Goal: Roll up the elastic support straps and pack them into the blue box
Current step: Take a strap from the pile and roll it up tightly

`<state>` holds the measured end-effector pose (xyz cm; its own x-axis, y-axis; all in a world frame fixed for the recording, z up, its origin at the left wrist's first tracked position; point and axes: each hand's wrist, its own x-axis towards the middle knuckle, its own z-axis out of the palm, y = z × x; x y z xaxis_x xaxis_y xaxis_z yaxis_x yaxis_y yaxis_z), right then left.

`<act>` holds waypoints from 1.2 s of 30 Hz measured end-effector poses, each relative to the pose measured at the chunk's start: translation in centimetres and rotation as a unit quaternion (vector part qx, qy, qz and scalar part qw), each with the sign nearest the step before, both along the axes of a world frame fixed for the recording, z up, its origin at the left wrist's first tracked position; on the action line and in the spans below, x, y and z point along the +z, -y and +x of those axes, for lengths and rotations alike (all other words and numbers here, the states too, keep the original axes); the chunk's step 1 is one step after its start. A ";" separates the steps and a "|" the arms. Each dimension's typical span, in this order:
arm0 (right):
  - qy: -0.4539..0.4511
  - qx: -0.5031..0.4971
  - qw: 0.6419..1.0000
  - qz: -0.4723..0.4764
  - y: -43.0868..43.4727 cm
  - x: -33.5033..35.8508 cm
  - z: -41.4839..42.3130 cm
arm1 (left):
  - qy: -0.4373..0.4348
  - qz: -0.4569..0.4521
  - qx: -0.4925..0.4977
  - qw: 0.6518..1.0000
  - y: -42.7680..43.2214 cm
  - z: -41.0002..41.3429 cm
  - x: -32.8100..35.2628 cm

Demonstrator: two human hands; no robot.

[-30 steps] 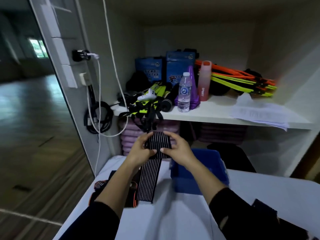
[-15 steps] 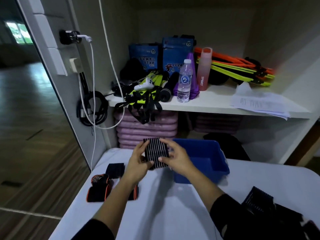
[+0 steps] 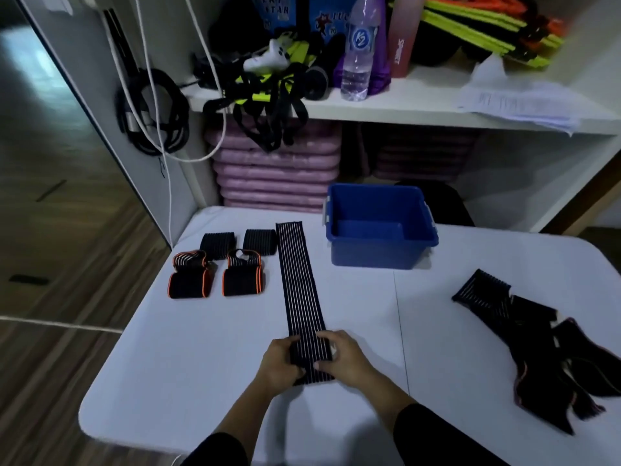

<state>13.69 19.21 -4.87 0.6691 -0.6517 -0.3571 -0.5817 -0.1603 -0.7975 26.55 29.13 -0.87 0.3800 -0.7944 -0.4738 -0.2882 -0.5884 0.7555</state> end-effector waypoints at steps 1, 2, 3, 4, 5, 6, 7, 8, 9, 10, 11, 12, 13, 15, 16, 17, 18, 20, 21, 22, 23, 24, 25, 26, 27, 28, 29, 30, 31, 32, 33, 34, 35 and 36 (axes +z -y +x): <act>-0.009 0.004 1.000 -0.005 -0.4 -0.1 -0.4 | 0.036 0.024 -0.014 0.999 -0.4 -0.1 -0.6; -0.017 0.008 1.000 -0.008 -0.6 -0.1 -0.8 | 0.066 0.050 -0.026 0.996 -0.9 -0.2 -0.8; -0.028 0.017 0.999 -0.017 -0.8 -0.2 -1.1 | 0.089 0.067 -0.035 0.993 -1.3 -0.2 -1.1; -0.043 0.032 0.998 -0.036 -1.0 -0.3 -1.5 | 0.108 0.081 -0.041 0.990 -1.6 -0.4 -1.1; -0.054 0.048 0.996 -0.055 -1.1 -0.4 -1.9 | 0.122 0.086 -0.046 0.988 -1.8 -0.5 -1.2; -0.058 0.052 0.995 -0.065 -1.2 -0.4 -2.2 | 0.136 0.084 -0.047 0.986 -1.9 -0.6 -1.2; -0.058 0.050 0.995 -0.068 -1.4 -0.4 -2.4 | 0.154 0.081 -0.048 0.983 -2.1 -0.7 -1.4; -0.058 0.049 0.995 -0.068 -1.5 -0.5 -2.6 | 0.176 0.080 -0.048 0.980 -2.3 -0.8 -1.4; -0.057 0.050 0.995 -0.066 -1.6 -0.6 -2.7 | 0.198 0.079 -0.051 0.976 -2.4 -1.0 -1.6; -0.057 0.052 0.995 -0.066 -1.7 -0.7 -2.7 | 0.217 0.077 -0.060 0.971 -2.5 -1.1 -1.8; -0.056 0.054 0.995 -0.068 -1.8 -0.8 -2.8 | 0.231 0.071 -0.069 0.968 -2.6 -1.3 -1.9; -0.056 0.057 0.994 -0.071 -1.8 -0.7 -2.9 | 0.239 0.071 -0.075 0.965 -2.6 -1.4 -1.9; -0.054 0.061 0.994 -0.076 -1.9 -0.6 -2.9 | 0.244 0.072 -0.077 0.964 -2.6 -1.5 -1.9; -0.050 0.062 0.994 -0.079 -1.9 -0.7 -3.2 | 0.244 0.074 -0.070 0.964 -2.4 -1.5 -1.9; -0.046 0.055 0.995 -0.074 -1.9 -0.7 -3.3 | 0.241 0.069 -0.062 0.966 -2.2 -1.6 -1.8; -0.039 0.040 0.996 -0.066 -1.9 -0.5 -3.6 | 0.236 0.054 -0.050 0.969 -1.9 -1.7 -1.6; -0.028 0.016 0.998 -0.062 -1.8 -0.3 -3.9 | 0.225 0.036 -0.037 0.973 -1.5 -1.9 -1.4; -0.004 -0.044 0.997 -0.059 -1.0 0.4 -4.7 | 0.192 -0.008 -0.015 0.981 -0.3 -2.4 -0.9; 0.005 -0.075 0.995 -0.062 -0.4 0.7 -5.4 | 0.174 -0.026 -0.006 0.984 0.4 -2.8 -0.6; 0.007 -0.102 0.993 -0.066 0.3 1.1 -6.1 | 0.154 -0.040 0.002 0.987 1.3 -3.3 -0.2; 0.006 -0.125 0.990 -0.066 1.0 1.3 -7.0 | 0.132 -0.053 0.009 0.990 2.4 -3.8 0.2; 0.004 -0.148 0.986 -0.070 1.9 1.5 -7.9 | 0.114 -0.064 0.011 0.991 3.5 -4.5 0.6; 0.006 -0.174 0.982 -0.076 2.9 1.8 -9.0 | 0.102 -0.070 0.007 0.992 4.7 -5.2 0.9; 0.006 -0.197 0.977 -0.086 3.8 2.1 -10.1 | 0.095 -0.074 -0.002 0.993 5.9 -6.0 1.2; 0.002 -0.218 0.971 -0.098 4.6 2.6 -11.2 | 0.089 -0.079 -0.013 0.993 7.1 -7.0 1.5; -0.014 -0.236 0.965 -0.117 5.5 3.1 -12.5 | 0.083 -0.087 -0.025 0.992 8.4 -8.0 1.7; -0.028 -0.254 0.957 -0.137 6.4 3.5 -13.9 | 0.085 -0.097 -0.037 0.991 9.6 -9.2 1.9; -0.039 -0.275 0.949 -0.150 7.2 3.8 -15.3 | 0.093 -0.107 -0.049 0.989 10.9 -10.4 2.0; -0.041 -0.296 0.941 -0.157 8.1 3.9 -16.7 | 0.097 -0.115 -0.057 0.987 12.1 -11.6 2.1; -0.042 -0.315 0.935 -0.156 9.0 4.0 -18.2 | 0.093 -0.123 -0.063 0.986 13.3 -12.9 2.3; -0.041 -0.330 0.930 -0.159 10.0 3.8 -19.5 | 0.083 -0.125 -0.068 0.986 14.5 -14.2 2.4; -0.050 -0.332 0.927 -0.166 11.0 3.8 -20.8 | 0.071 -0.126 -0.074 0.987 15.7 -15.4 2.4; -0.065 -0.325 0.926 -0.182 12.1 3.7 -22.1 | 0.060 -0.126 -0.081 0.987 17.0 -16.7 2.2; -0.094 -0.315 0.924 -0.196 13.1 3.8 -23.3 | 0.055 -0.125 -0.090 0.987 18.2 -17.9 2.1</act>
<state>-9.57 6.06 -1.10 0.0618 -0.9947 -0.0823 -0.7808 0.0032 -0.6248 8.69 10.91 1.20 0.2606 -0.9405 -0.2183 -0.4589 -0.3195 0.8291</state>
